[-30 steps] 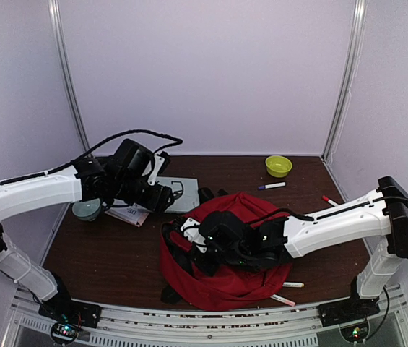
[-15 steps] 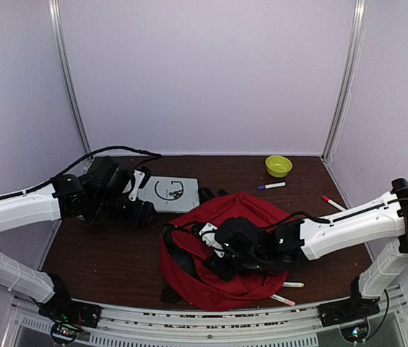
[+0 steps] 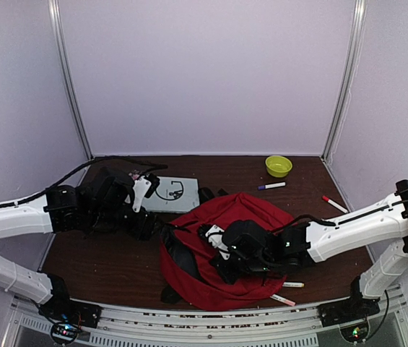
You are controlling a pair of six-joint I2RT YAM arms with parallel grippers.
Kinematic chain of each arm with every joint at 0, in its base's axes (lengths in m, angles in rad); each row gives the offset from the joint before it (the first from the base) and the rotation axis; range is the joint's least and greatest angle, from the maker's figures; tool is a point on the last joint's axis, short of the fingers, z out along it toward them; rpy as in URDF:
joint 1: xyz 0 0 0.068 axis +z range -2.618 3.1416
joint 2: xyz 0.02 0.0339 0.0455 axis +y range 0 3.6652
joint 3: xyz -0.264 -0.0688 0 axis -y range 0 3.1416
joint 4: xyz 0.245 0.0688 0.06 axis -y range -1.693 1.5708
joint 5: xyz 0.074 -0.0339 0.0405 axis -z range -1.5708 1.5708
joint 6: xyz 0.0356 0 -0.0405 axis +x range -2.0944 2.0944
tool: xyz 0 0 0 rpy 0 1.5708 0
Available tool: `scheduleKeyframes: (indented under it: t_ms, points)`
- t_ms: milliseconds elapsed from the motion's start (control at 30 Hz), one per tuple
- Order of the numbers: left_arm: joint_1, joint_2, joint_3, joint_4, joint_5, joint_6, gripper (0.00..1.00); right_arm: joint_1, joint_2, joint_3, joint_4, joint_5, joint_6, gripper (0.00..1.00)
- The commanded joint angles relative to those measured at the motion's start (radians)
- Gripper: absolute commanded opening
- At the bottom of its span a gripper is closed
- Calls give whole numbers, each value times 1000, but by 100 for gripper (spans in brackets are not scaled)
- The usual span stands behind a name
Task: Pack the student bag
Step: Pick up the largest pocket of the bag from the student bag.
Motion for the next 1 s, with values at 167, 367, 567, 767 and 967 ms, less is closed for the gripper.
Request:
scheduleKeyframes:
  t_ms: [167,367,567,767,967]
  points:
    - [-19,-16,-53,244,155,185,58,-31,-46,30,-5,21,-74,0]
    - [-19,28,-74,348,246,304,57,-64,-77,24,-4,16,-104,0]
    - [-19,90,-54,403,308,389,55,-83,-107,17,-7,8,-119,0]
    - [-18,111,-32,437,353,441,58,-92,-132,-2,-2,-6,-136,0]
    - [-13,171,-7,414,314,509,55,-98,-140,-3,-4,-31,-161,0]
